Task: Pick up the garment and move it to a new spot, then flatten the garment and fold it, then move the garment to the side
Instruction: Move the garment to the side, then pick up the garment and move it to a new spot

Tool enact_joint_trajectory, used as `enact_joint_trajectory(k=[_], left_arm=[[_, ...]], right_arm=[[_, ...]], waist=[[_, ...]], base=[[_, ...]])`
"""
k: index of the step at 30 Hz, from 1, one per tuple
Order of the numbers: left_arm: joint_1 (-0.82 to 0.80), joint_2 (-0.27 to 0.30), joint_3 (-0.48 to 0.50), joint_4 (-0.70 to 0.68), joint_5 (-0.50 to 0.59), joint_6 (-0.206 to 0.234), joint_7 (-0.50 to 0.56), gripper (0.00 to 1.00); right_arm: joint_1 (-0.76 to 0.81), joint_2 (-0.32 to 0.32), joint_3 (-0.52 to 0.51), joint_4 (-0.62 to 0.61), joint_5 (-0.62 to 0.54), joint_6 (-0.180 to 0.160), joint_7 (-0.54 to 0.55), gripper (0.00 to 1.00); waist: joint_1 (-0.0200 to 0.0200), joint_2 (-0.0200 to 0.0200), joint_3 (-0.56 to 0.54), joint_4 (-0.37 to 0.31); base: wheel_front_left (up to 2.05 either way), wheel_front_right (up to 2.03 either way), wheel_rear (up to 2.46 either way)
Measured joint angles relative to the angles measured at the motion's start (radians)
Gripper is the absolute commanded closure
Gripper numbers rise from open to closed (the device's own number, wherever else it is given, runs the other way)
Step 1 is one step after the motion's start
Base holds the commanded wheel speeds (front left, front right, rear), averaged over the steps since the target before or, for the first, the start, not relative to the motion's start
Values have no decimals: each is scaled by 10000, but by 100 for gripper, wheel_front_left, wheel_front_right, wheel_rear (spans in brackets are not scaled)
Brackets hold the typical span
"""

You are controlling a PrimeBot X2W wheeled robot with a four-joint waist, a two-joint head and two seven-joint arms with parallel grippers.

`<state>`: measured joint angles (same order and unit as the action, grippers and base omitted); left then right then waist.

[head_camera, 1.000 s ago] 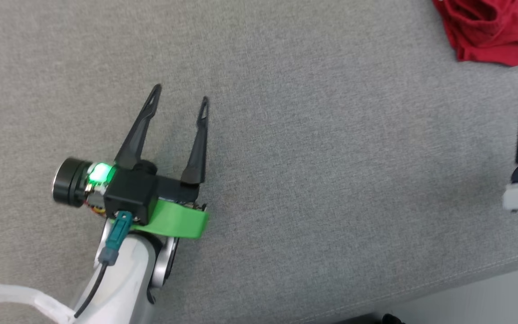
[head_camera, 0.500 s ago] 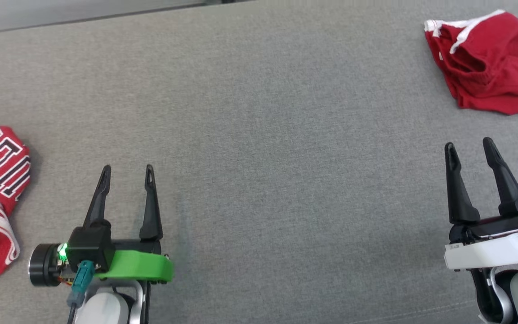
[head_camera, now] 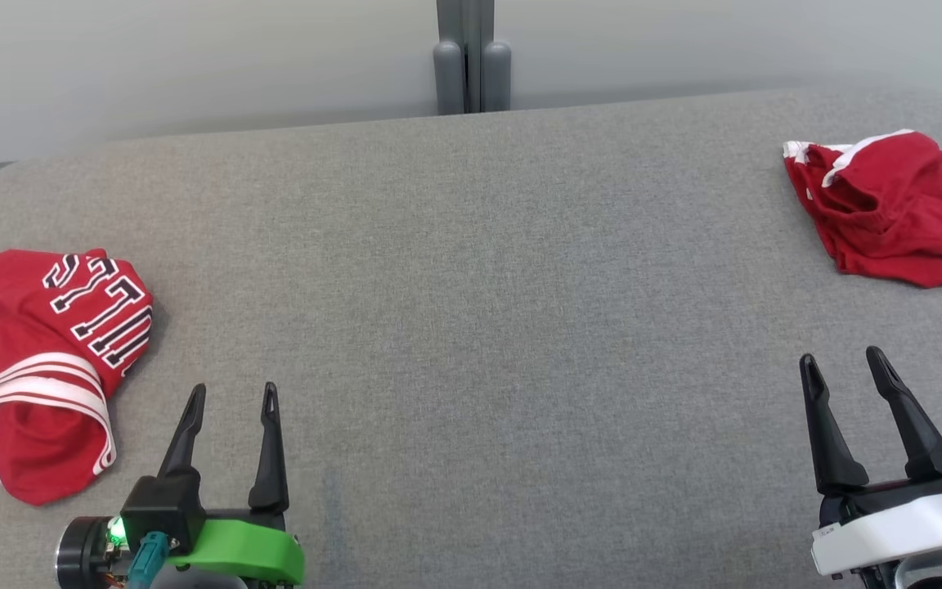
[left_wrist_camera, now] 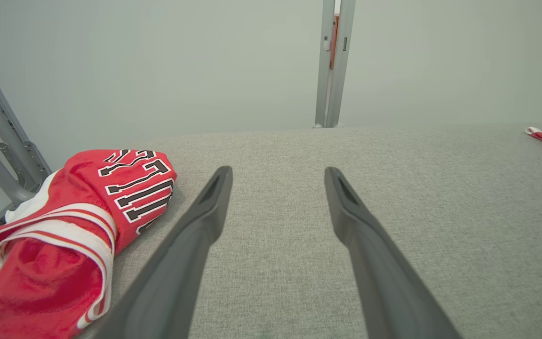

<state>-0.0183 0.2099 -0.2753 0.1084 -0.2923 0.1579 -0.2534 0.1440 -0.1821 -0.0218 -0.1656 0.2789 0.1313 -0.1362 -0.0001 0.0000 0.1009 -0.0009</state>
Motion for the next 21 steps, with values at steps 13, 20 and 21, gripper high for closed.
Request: enact_joint_trajectory(k=[13, 20, 21], left_arm=[[286, 31, -105, 445, -150, -176, -33, 0], [276, 48, -121, 593, -178, -184, -36, 0], [264, 50, -127, 604, -194, -184, -38, 0]], right_arm=[[602, 255, -196, -326, -186, 0, 295, 0], [685, 282, -222, -376, -188, 0, 380, 0], [684, 282, -234, -385, -188, 0, 382, 0]], waist=[[0, 0, -790, 16], [0, 0, -803, 2], [0, 0, -776, 4]], base=[[0, 0, 0], [0, 0, 0], [0, 0, 0]])
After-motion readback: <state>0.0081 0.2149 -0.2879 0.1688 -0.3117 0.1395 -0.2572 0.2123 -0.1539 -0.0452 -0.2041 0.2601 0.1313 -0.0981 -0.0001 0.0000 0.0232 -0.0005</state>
